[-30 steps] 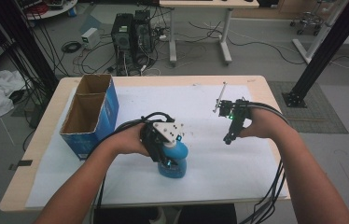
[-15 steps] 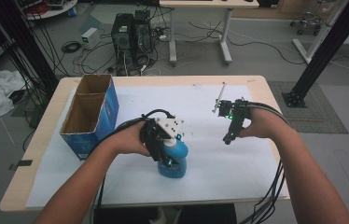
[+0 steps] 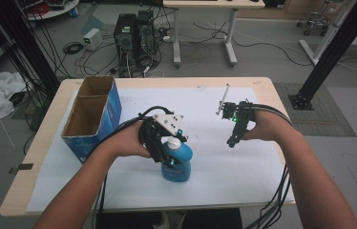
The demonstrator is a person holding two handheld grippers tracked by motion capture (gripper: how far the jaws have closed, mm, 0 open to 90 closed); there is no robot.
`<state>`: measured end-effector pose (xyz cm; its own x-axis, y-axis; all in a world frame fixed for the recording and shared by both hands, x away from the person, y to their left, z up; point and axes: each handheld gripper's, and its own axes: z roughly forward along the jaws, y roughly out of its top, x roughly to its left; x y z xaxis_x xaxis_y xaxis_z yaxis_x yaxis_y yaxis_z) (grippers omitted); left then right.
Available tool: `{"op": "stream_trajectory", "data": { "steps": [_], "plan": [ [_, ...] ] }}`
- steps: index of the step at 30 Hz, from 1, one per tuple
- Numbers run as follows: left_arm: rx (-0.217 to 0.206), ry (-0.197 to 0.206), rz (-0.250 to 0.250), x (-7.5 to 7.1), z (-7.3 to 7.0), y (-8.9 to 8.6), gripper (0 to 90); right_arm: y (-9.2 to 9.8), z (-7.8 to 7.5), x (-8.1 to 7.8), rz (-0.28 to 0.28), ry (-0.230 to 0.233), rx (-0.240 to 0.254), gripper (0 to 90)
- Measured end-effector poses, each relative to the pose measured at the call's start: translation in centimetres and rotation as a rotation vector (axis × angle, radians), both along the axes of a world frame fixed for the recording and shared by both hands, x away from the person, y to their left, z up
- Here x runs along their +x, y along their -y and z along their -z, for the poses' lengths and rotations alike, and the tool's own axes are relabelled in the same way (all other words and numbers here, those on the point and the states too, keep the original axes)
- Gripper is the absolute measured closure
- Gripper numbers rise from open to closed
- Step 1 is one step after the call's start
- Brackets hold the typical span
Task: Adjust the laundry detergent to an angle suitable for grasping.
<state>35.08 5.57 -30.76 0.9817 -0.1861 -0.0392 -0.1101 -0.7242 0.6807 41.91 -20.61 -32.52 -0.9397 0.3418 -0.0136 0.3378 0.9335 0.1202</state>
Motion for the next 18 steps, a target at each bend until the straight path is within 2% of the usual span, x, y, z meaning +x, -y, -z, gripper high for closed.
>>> {"op": "stream_trajectory", "data": {
  "steps": [8, 18],
  "plan": [
    [-0.041, -0.01, -0.065, 0.2, -0.8, -0.9, 23.5, 0.1, -0.1, 0.0, -0.006, 0.006, 0.002, 1.2],
    [-0.041, -0.009, -0.116, -0.1, -1.5, -2.9, 21.2, 0.1, -0.1, 0.0, -0.009, 0.006, 0.005, 1.1]
  ]
}}
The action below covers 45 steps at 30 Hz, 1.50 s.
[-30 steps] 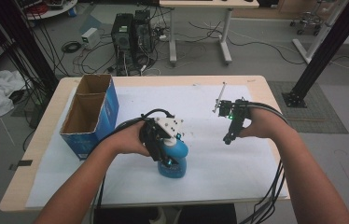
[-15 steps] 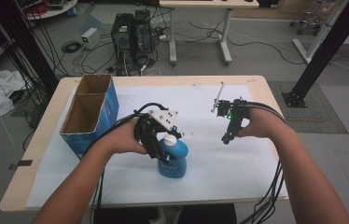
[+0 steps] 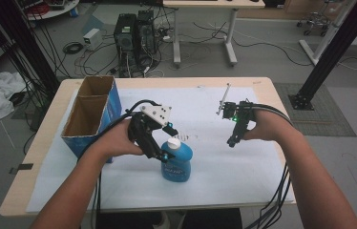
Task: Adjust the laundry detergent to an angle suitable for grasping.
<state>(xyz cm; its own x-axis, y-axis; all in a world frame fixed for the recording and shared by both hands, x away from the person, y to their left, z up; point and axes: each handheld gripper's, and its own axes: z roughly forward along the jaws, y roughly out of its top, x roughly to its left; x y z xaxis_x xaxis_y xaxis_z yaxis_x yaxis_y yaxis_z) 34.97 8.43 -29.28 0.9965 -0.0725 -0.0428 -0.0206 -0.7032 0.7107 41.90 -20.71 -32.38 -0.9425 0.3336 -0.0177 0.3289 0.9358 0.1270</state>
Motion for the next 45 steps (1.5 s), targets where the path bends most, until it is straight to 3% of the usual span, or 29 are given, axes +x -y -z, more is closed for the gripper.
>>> {"op": "stream_trajectory", "data": {
  "steps": [8, 14, 18, 21, 22, 23, 24, 27, 33, 39, 41, 45],
  "plan": [
    [0.013, 0.0, -0.061, -0.1, -1.0, -1.9, 19.3, -0.5, 0.0, 0.1, -0.016, 0.001, 0.004, 1.1],
    [0.068, 0.01, -0.082, -0.2, -2.0, -2.8, 18.1, -0.7, -0.2, 0.1, -0.013, 0.003, 0.002, 1.2],
    [0.138, 0.009, -0.116, -0.2, -3.0, -3.5, 16.4, -0.7, -0.4, 0.0, -0.015, 0.008, 0.008, 1.2],
    [0.157, -0.007, -0.127, -0.2, -3.4, -3.7, 16.2, -0.7, -0.4, 0.0, -0.014, 0.005, 0.008, 1.2],
    [0.196, -0.006, -0.136, -0.1, -3.9, -3.9, 16.2, -0.8, -0.4, 0.0, -0.019, 0.005, 0.005, 1.1],
    [0.208, -0.016, -0.154, -0.2, -4.0, -4.0, 15.3, -0.8, -0.3, 0.0, -0.025, 0.006, 0.008, 1.2],
    [0.245, -0.009, -0.144, -0.1, -4.2, -4.1, 14.5, -0.8, -0.4, 0.0, -0.027, 0.004, 0.009, 1.2],
    [0.302, -0.017, -0.161, 0.0, -4.7, -4.4, 12.6, -1.0, -0.4, -0.2, -0.015, 0.003, 0.007, 1.2],
    [0.415, -0.033, -0.175, 0.5, -5.1, -4.5, 6.2, -1.1, -0.5, -0.2, -0.044, 0.002, 0.012, 1.2],
    [0.489, -0.032, -0.17, 1.2, -5.2, -4.2, 6.2, -1.3, -0.6, -0.5, -0.063, -0.01, 0.02, 1.1],
    [0.531, -0.025, -0.16, 1.2, -5.2, -4.0, 5.8, -1.3, -0.8, -0.5, -0.07, -0.009, 0.016, 1.2],
    [0.564, -0.009, -0.166, 1.4, -5.6, -3.9, 5.4, -1.4, -1.0, -0.5, -0.075, -0.003, 0.022, 1.1]
  ]
}}
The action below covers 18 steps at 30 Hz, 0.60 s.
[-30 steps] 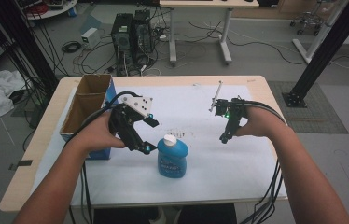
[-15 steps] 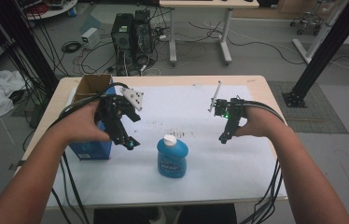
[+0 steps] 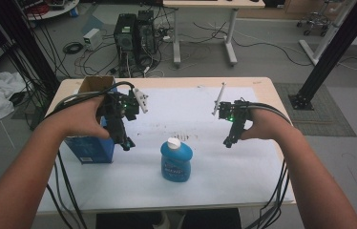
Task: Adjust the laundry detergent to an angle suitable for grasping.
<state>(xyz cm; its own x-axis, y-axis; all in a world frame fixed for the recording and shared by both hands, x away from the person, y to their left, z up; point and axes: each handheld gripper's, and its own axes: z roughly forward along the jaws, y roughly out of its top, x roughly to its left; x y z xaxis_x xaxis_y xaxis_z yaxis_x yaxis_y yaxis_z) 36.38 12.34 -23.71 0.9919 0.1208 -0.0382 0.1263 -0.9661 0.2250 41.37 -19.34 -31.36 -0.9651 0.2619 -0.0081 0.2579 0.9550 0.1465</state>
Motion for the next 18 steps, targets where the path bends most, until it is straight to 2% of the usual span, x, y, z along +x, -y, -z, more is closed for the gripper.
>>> {"op": "stream_trajectory", "data": {
  "steps": [3, 8, 10, 12, 15, 16, 18],
  "plan": [
    [0.047, 0.006, -0.011, 0.2, 0.2, 0.1, 4.5, -0.1, -0.4, -0.1, -0.006, 0.005, 0.0, 1.2],
    [0.08, 0.006, -0.022, 0.5, 0.7, 0.1, 3.1, -0.3, -0.6, -0.2, -0.018, 0.005, -0.001, 1.1],
    [0.087, 0.025, -0.026, 0.7, 0.7, 0.1, 3.1, -0.3, -0.6, 0.0, -0.023, 0.003, -0.008, 1.2],
    [0.076, 0.017, -0.029, 0.9, 0.7, 0.0, 3.2, -0.3, -0.6, 0.0, -0.017, 0.006, -0.007, 1.2],
    [0.077, 0.031, -0.022, 0.9, 0.7, 0.1, 3.2, -0.2, -0.9, 0.1, -0.018, 0.006, -0.005, 1.2],
    [0.077, 0.022, -0.016, 1.0, 0.9, 0.2, 3.2, -0.2, -1.0, 0.0, -0.014, 0.008, -0.006, 1.2],
    [0.093, 0.022, -0.005, 1.0, 1.1, 0.3, 3.2, -0.1, -1.1, 0.0, -0.016, 0.009, -0.003, 1.2]
  ]
}}
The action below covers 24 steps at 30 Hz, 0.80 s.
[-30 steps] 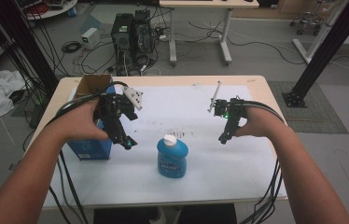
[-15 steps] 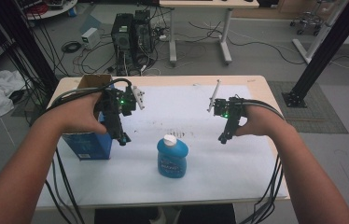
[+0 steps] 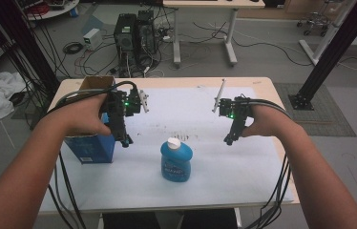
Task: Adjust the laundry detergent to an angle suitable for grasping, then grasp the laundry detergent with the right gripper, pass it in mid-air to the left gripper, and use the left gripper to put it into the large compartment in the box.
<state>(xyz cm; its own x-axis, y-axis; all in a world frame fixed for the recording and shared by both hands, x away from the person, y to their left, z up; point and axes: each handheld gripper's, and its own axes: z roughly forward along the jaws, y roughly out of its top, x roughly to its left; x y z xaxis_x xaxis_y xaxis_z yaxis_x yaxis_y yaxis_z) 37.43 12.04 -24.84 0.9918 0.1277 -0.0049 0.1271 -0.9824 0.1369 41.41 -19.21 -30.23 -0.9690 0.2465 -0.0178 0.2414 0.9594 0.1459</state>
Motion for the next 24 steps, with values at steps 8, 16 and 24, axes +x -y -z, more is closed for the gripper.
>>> {"op": "stream_trajectory", "data": {
  "steps": [8, 16, 24],
  "plan": [
    [0.014, 0.021, 0.038, -0.24, 0.33, 0.42, 3.2, -0.01, -0.06, -0.02, 0.008, 0.0, -0.004, 1.1],
    [0.012, 0.042, 0.044, -0.26, 0.3, 0.26, 3.2, 0.04, -0.26, -0.19, 0.017, 0.008, -0.004, 1.2],
    [-0.003, 0.061, 0.058, -0.24, 0.66, 0.4, 3.2, -0.16, -0.38, -0.69, 0.028, 0.016, -0.009, 1.2]
  ]
}}
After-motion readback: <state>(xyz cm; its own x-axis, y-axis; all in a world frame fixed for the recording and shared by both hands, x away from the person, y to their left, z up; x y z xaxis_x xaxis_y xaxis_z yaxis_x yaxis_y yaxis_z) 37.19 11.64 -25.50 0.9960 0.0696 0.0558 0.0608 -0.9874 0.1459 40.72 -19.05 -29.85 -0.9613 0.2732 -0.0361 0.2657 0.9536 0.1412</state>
